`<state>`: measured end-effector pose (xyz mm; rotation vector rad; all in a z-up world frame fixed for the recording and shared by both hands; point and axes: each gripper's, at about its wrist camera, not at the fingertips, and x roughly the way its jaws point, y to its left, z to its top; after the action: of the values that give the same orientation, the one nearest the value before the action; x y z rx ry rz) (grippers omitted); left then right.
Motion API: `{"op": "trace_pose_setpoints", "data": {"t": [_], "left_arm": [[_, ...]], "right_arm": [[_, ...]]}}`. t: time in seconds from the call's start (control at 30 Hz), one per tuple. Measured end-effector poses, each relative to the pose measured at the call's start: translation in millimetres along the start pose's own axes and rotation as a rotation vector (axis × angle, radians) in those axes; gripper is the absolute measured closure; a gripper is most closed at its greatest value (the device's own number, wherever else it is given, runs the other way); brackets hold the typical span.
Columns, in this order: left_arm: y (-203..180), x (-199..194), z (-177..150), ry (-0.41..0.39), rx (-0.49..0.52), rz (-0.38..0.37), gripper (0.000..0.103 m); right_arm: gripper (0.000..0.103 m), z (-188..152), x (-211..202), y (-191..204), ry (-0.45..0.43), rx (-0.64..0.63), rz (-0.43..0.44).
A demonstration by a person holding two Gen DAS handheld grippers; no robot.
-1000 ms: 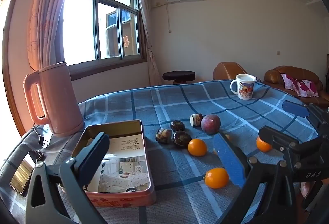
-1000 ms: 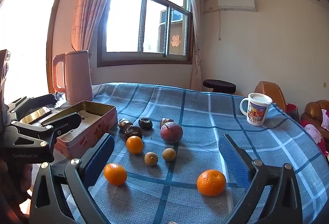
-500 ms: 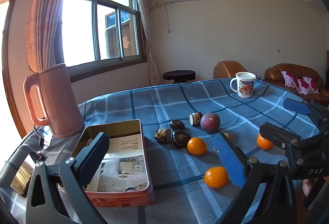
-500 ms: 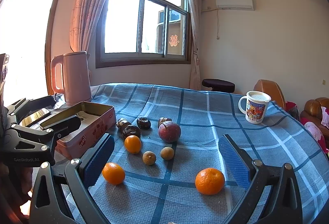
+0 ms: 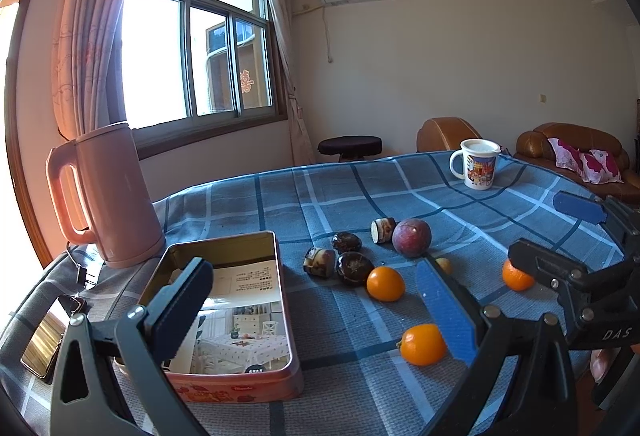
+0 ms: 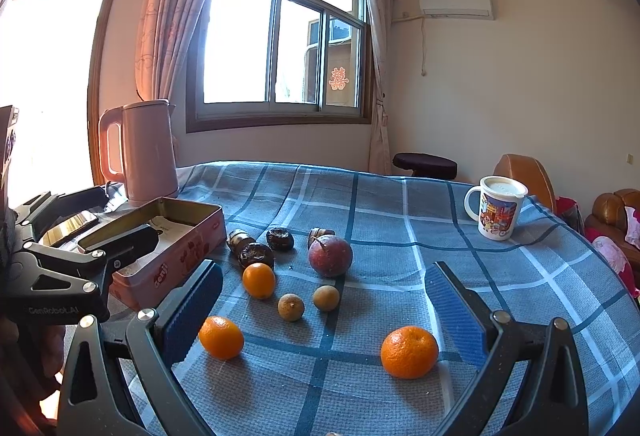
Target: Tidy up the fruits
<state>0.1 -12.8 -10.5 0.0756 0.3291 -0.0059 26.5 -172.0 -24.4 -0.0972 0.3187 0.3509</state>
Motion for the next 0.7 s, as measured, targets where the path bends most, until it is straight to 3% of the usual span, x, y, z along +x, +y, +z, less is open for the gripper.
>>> {"op": "trace_pose_setpoints", "data": {"t": [0.7], "left_arm": [[2.0, 1.0, -1.2, 0.003, 0.001, -0.002, 0.0]], "right_arm": [[0.001, 1.7, 0.0, 0.7, -0.001, 0.003, 0.001]]}}
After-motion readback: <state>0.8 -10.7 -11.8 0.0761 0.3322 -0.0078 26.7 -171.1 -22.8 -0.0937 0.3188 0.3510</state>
